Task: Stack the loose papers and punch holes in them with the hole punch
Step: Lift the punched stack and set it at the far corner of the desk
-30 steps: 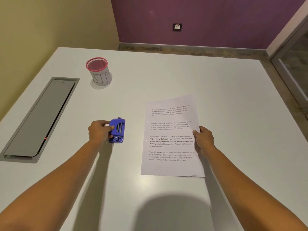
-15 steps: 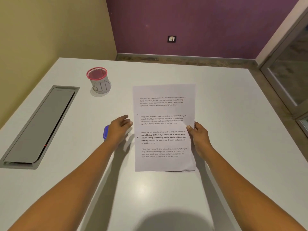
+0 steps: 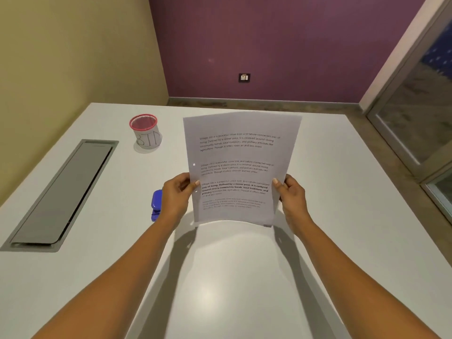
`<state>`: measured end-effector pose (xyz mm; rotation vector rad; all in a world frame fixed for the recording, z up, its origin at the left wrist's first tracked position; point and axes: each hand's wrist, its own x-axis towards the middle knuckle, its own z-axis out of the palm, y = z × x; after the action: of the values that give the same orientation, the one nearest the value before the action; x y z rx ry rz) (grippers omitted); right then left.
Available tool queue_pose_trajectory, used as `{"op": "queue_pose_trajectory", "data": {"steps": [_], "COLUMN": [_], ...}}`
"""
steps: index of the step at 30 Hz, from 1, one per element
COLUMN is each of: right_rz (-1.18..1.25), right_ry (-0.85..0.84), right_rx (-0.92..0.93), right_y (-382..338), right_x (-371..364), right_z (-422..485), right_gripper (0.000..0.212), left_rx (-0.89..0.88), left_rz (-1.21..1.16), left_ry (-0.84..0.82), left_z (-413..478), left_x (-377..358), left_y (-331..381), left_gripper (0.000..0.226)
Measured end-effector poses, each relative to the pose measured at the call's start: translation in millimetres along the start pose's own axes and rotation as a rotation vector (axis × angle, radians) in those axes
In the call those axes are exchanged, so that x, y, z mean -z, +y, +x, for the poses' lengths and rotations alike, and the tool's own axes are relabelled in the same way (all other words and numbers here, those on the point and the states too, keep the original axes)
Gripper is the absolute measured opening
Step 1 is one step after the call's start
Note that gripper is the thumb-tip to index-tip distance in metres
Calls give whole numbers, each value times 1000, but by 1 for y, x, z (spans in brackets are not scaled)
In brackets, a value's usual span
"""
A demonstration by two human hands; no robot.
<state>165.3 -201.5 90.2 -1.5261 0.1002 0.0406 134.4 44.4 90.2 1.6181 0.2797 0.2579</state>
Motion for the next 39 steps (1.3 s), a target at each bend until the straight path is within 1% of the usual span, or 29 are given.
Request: {"op": "queue_pose_trajectory", "data": {"steps": [2, 5, 8, 11, 18, 21, 24, 26, 29, 31, 39], "right_rz": [7, -20, -136, -182, -191, -252, -363, -447, -538, -572, -582], "right_ry": [-11, -33, -53, -53, -18, -40, -70, -74, -54, -40, 53], "right_rx": [-1, -29, -70, -74, -63, -102, -162, -186, -199, -191, -130], "right_y": [-1, 4, 12, 15, 10, 17, 27, 35, 46, 51, 44], "right_x": [4, 8, 10, 8, 7, 9, 11, 14, 17, 16, 26], "right_z": [-6, -15, -21, -25, -28, -30, -31, -31, -32, -32, -8], "right_gripper": [14, 19, 24, 22, 21, 23, 28, 29, 28, 27, 18], "left_rx": [-14, 16, 56, 63, 38, 92, 153, 195, 280, 301, 317], "left_rz": [-5, 47, 111, 168, 163, 165, 215, 251, 228, 200, 211], "left_ry": [5, -20, -54, -40, -25, -67, -109, -109, -43, -3, -26], "left_z": [-7, -16, -23, -27, -27, -32, -35, -37, -38, -38, -16], "left_x": [-1, -2, -3, -4, -1, 0, 2, 4, 4, 3, -22], "left_y": [0, -7, -16, -19, -14, -20, -31, -40, -50, -52, -38], "left_gripper": [17, 16, 22, 26, 23, 25, 27, 27, 22, 20, 20]}}
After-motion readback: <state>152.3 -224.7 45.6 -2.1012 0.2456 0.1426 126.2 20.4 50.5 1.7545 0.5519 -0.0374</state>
